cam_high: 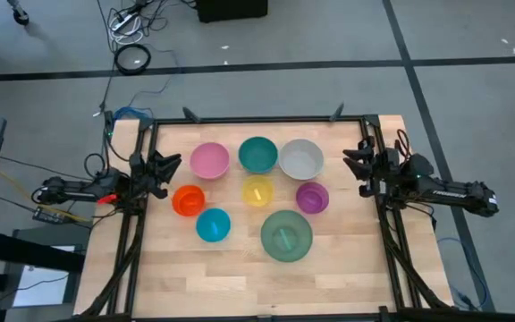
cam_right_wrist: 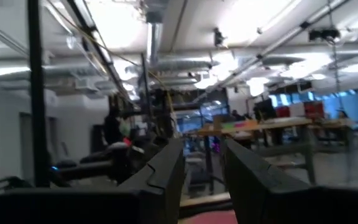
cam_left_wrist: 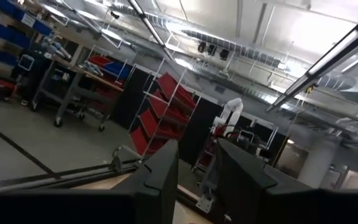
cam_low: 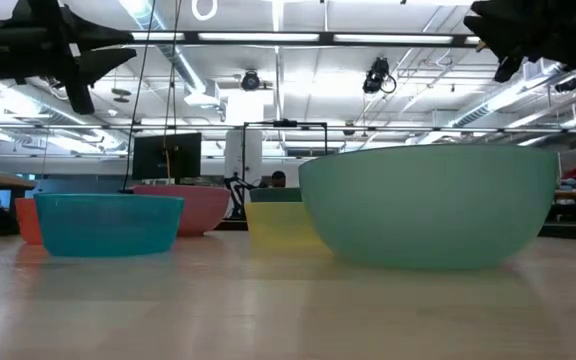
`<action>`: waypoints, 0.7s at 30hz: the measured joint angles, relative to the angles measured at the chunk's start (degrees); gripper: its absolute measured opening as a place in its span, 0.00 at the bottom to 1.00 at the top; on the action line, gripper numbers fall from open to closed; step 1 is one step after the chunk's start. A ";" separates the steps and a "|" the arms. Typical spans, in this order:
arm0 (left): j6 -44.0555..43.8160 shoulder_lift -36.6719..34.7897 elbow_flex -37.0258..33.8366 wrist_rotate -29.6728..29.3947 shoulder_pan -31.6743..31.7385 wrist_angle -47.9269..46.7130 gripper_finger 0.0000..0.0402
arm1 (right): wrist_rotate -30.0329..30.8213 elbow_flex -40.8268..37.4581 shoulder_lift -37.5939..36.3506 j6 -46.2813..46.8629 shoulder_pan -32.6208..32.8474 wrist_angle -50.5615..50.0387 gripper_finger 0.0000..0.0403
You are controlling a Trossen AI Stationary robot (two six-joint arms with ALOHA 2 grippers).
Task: Nest bowls inside each other
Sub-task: Stack the gray bowl on top of the light green bowl
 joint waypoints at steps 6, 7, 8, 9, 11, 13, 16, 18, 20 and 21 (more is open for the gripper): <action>9.43 5.36 12.67 5.18 -0.83 -11.15 0.29 | 4.05 14.29 10.26 -0.77 0.09 -15.52 0.22; 10.65 7.77 16.19 3.82 -0.85 -16.72 0.29 | 5.34 18.05 12.92 -1.14 0.09 -20.67 0.22; 11.48 10.48 19.85 2.38 -0.85 -22.88 0.29 | 6.47 22.08 16.02 -1.28 0.14 -26.34 0.21; 11.77 13.67 23.79 1.10 -0.85 -29.19 0.29 | 7.85 26.33 19.50 -1.25 0.28 -32.07 0.20; 11.81 20.94 32.29 -0.57 -0.85 -41.08 0.29 | 11.36 34.48 26.46 -1.00 0.83 -43.08 0.19; 11.07 28.28 40.34 -1.02 -0.85 -53.39 0.29 | 15.11 42.15 33.86 0.24 1.65 -53.76 0.18; 8.53 38.07 49.83 -1.28 -0.85 -66.09 0.29 | 20.94 51.72 43.83 4.56 2.97 -68.78 0.17; 8.71 42.97 53.99 -0.38 -0.87 -70.05 0.30 | 22.97 56.70 49.19 7.19 3.93 -76.97 0.16; 9.19 46.58 57.22 1.41 -0.85 -74.67 0.30 | 23.64 59.80 53.47 9.35 5.05 -82.44 0.16; 8.81 48.25 58.33 1.59 -0.87 -76.80 0.31 | 23.66 60.54 55.14 9.99 5.78 -83.79 0.16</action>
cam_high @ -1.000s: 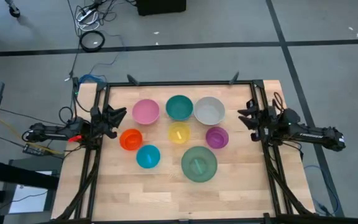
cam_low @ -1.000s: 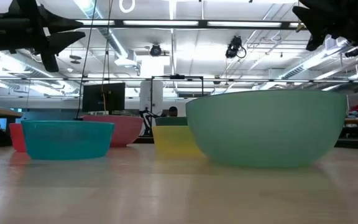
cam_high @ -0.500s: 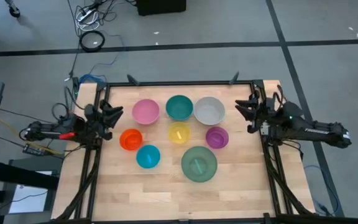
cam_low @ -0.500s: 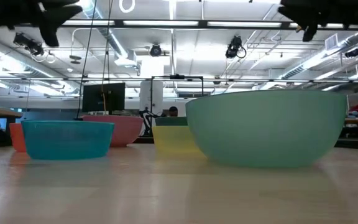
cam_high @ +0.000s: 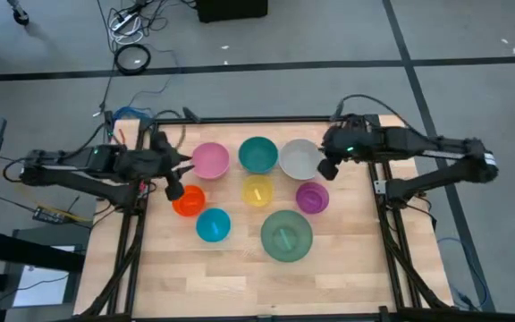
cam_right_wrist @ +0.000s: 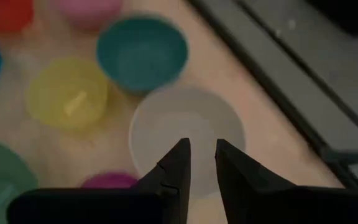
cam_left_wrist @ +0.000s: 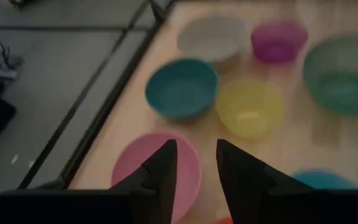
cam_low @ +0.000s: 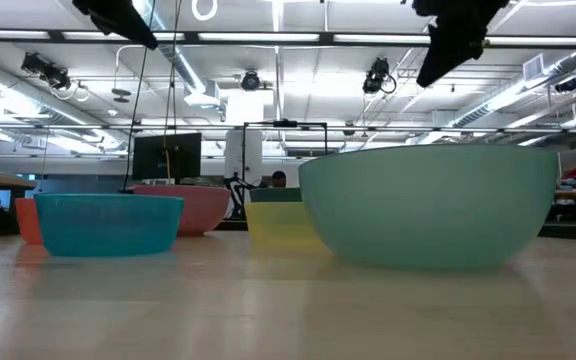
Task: Nest bowls inside each other
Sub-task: Stack the gray bowl on top of the light green bowl
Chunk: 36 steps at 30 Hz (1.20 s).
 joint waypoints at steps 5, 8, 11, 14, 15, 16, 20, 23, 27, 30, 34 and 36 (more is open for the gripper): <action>-2.03 4.34 1.27 0.56 0.00 -2.82 0.33 | -0.01 0.94 4.24 1.74 3.48 0.49 0.16; -4.08 5.58 1.02 0.98 -0.01 -3.36 0.34 | -0.08 0.92 5.41 4.98 4.61 0.17 0.16; -6.11 6.91 0.93 1.56 -0.01 -5.46 0.35 | -0.38 0.92 5.43 6.52 5.60 -0.66 0.16; -7.51 8.07 0.93 3.44 0.02 -5.96 0.35 | -2.08 0.92 5.27 7.38 6.29 -0.72 0.18; -7.46 8.53 0.93 4.11 0.02 -5.61 0.35 | -2.59 0.92 5.15 7.40 6.40 -0.67 0.19; -7.16 8.99 0.93 4.71 0.02 -5.42 0.35 | -3.07 0.92 5.10 7.44 6.40 -0.70 0.21; -4.68 11.00 0.93 6.06 -0.01 -5.05 0.35 | -4.70 0.92 5.52 7.42 6.40 -0.79 0.27; -3.03 12.82 0.93 6.07 0.02 -4.29 0.35 | -4.85 0.92 5.52 7.40 6.41 -1.00 0.31; -3.01 15.22 0.93 6.05 0.00 -3.00 0.35 | -4.85 0.92 5.52 7.35 6.40 -1.93 0.35; -3.38 17.23 0.93 6.06 -0.01 -3.14 0.35 | -4.39 0.92 6.12 7.62 6.28 -3.77 0.36; -5.48 19.54 0.93 6.05 -0.01 -3.66 0.35 | -3.72 0.92 7.83 8.73 5.91 -5.93 0.36; -6.58 20.54 0.93 6.05 0.01 -4.31 0.35 | -3.70 0.92 9.19 9.11 5.76 -6.24 0.36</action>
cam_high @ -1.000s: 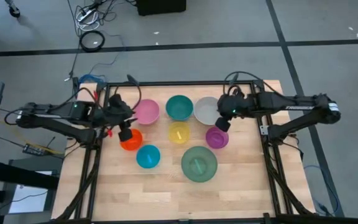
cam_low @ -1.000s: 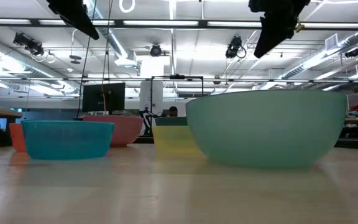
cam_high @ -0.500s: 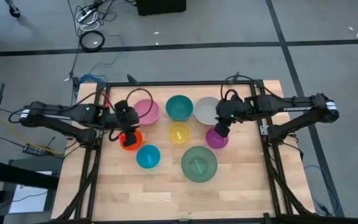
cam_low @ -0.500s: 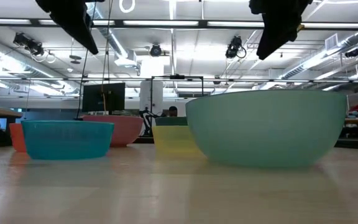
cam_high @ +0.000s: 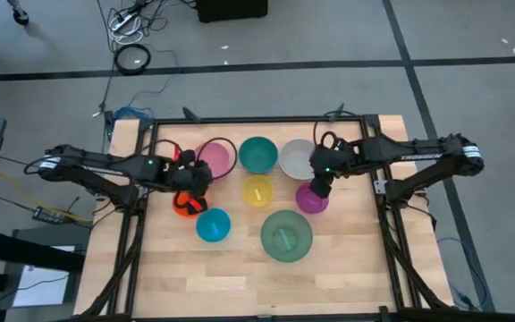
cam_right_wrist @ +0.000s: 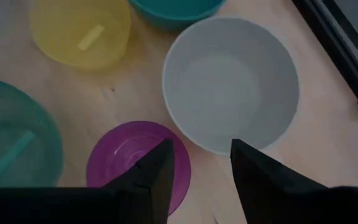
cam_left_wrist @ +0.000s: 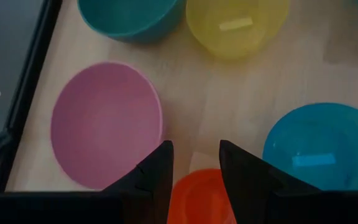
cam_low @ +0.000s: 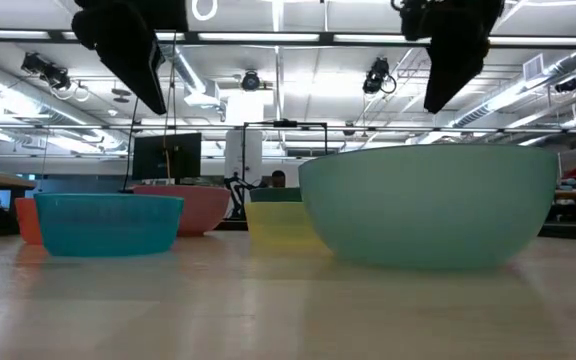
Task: Nest bowls inside each other
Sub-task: Stack the gray bowl on top of the light green bowl
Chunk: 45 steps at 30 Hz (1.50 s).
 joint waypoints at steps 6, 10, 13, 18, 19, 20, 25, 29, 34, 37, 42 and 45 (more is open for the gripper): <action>-5.45 1.11 0.00 -0.01 -0.01 -4.77 0.35 | 0.02 0.00 4.67 1.16 -0.77 0.23 0.36; -8.23 0.74 0.00 0.00 -0.02 -4.90 0.35 | 0.04 0.00 7.57 2.16 -1.36 0.61 0.36; -8.89 -0.25 0.00 -0.01 -0.01 -0.91 0.34 | 0.02 0.00 9.15 2.16 -1.64 1.73 0.36; -6.97 -1.01 0.00 0.17 -0.02 8.63 0.34 | 0.04 0.00 9.10 1.14 -1.92 3.98 0.36; -6.89 -1.08 0.00 0.71 0.00 9.02 0.34 | 0.04 0.00 8.79 0.91 -1.96 4.31 0.36; -7.12 -1.08 0.00 0.83 -0.02 10.08 0.34 | 0.07 0.00 8.27 0.81 -2.00 4.79 0.36; -6.99 -0.71 0.00 0.92 0.00 16.81 0.34 | 0.57 0.00 6.84 0.75 -2.15 4.82 0.36; -6.74 -0.58 0.00 0.94 0.00 22.35 0.34 | 0.98 0.00 6.04 0.56 -2.15 5.07 0.36; -2.56 -0.58 0.00 0.93 0.11 28.21 0.34 | 1.10 0.00 5.95 -0.25 -2.39 5.16 0.36; 0.95 -0.58 0.00 0.90 0.13 32.23 0.34 | 1.20 0.00 6.15 -0.25 -2.42 5.15 0.36; 3.63 -0.58 0.00 0.89 0.16 36.45 0.34 | 1.20 0.00 6.14 -0.27 -2.42 5.14 0.36; 3.61 -0.58 0.00 0.87 0.16 37.74 0.34 | 1.20 0.00 6.15 -0.31 -2.46 5.27 0.36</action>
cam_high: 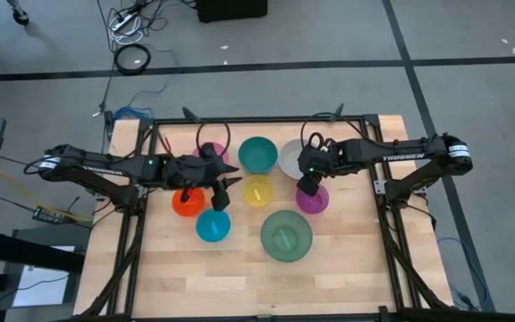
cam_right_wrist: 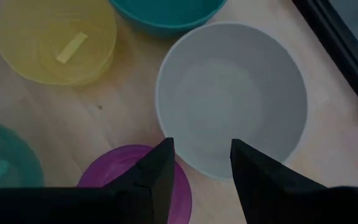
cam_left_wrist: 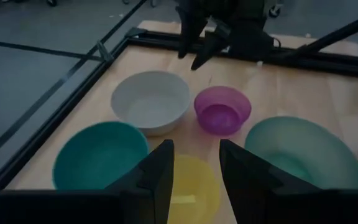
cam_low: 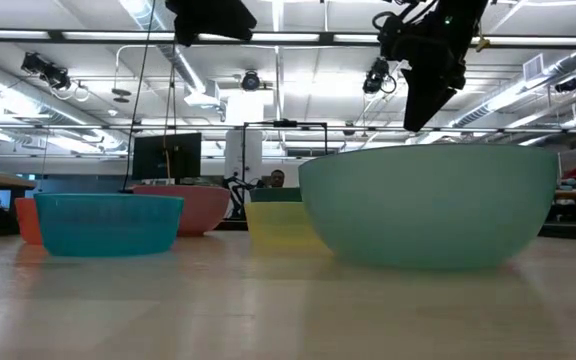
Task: Nest bowls inside each other
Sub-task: Stack the gray bowl on top of the light green bowl
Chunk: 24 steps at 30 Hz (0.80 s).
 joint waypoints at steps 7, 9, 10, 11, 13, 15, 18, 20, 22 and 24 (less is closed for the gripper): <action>-0.15 0.00 0.00 0.05 0.00 2.71 0.34 | -0.02 0.00 0.00 -1.61 -0.02 4.70 0.36; -0.27 0.00 0.00 1.11 0.00 2.63 0.34 | -0.02 0.00 0.00 -1.99 -0.02 5.48 0.36; -0.08 0.00 0.00 1.47 0.00 2.74 0.34 | -0.02 0.00 0.00 -2.06 -0.02 5.57 0.36; 0.00 0.00 0.00 1.55 0.00 3.02 0.34 | -0.04 0.00 0.00 -2.12 -0.02 5.41 0.36; -0.08 0.00 0.00 1.62 0.00 4.15 0.34 | -0.04 0.00 0.00 -2.49 -0.13 5.49 0.36; -0.36 -0.02 0.00 1.67 0.00 4.99 0.34 | -0.04 0.00 0.00 -2.55 -0.13 5.50 0.36; -0.18 0.00 0.00 1.70 0.00 6.65 0.34 | -0.04 0.00 0.00 -2.54 -0.15 5.56 0.36; -0.59 0.00 0.00 1.73 0.00 8.26 0.34 | -0.04 0.00 0.00 -2.54 -0.15 5.58 0.36; -1.79 -0.01 0.00 1.75 0.00 9.50 0.34 | -0.07 0.00 0.00 -2.56 -0.15 5.60 0.36; -1.53 0.00 0.00 1.79 0.00 11.15 0.34 | -0.07 0.00 0.00 -2.58 -0.15 5.60 0.36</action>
